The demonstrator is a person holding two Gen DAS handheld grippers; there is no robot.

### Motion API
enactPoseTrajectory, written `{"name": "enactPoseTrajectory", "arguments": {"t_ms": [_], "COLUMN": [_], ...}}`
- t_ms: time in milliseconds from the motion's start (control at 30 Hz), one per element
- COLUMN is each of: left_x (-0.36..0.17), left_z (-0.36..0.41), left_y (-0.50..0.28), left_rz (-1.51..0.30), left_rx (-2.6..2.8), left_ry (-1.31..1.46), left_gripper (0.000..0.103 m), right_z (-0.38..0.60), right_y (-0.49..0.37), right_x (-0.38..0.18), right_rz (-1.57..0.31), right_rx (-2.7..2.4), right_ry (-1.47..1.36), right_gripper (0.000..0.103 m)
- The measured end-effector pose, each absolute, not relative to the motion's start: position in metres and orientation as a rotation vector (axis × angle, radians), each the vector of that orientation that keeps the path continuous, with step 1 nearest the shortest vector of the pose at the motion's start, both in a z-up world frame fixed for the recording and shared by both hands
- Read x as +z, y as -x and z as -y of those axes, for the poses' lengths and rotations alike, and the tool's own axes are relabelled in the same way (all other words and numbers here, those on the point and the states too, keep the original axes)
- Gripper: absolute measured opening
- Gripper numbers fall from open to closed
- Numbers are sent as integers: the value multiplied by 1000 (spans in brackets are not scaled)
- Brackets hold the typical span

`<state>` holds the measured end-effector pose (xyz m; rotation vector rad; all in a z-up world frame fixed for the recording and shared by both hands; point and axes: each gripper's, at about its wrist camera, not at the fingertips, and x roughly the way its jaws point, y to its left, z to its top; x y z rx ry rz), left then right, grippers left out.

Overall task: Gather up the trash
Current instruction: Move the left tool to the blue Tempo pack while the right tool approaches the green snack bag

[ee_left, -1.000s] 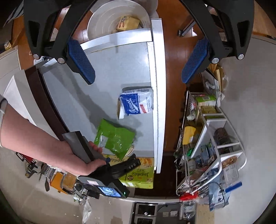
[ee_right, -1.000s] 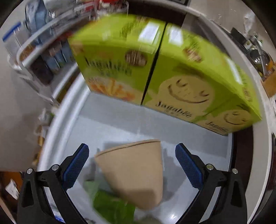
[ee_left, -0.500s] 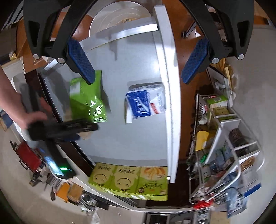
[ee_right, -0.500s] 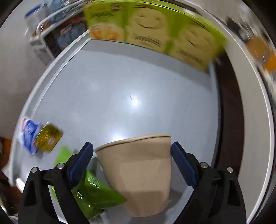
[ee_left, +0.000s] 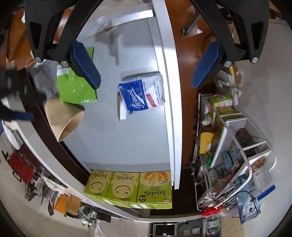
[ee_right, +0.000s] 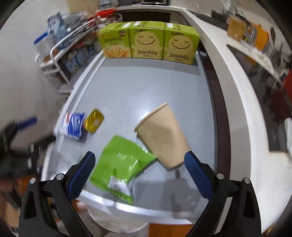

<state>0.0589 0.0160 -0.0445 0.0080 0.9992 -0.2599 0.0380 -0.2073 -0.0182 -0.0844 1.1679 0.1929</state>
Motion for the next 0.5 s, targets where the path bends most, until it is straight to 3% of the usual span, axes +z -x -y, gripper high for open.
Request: {"name": "enactPoseTrajectory", "arguments": {"t_ms": [100,167,233,500], "left_x": [-54,-61,-71,-96], "left_z": [-13,-8,-3,22], "left_y": [-76,-86,-95,-100], "left_rz": [-1019,-1047,-1084,-1125], "left_rx": [-251,-245,-242,-294], "left_ry": [-35,-53,-37,-124], "left_gripper": [96,86,83,82], "right_z": [195,190,184,168], "right_y": [-33,-29,-31,-47], "right_x": [-21,-27,-40,-83], "right_rz": [-1187,-1208,-1236,-1295], "right_rx": [245,254,225,168], "right_ry": [72,41,2,-44], "right_gripper": [91,91,89,89]}}
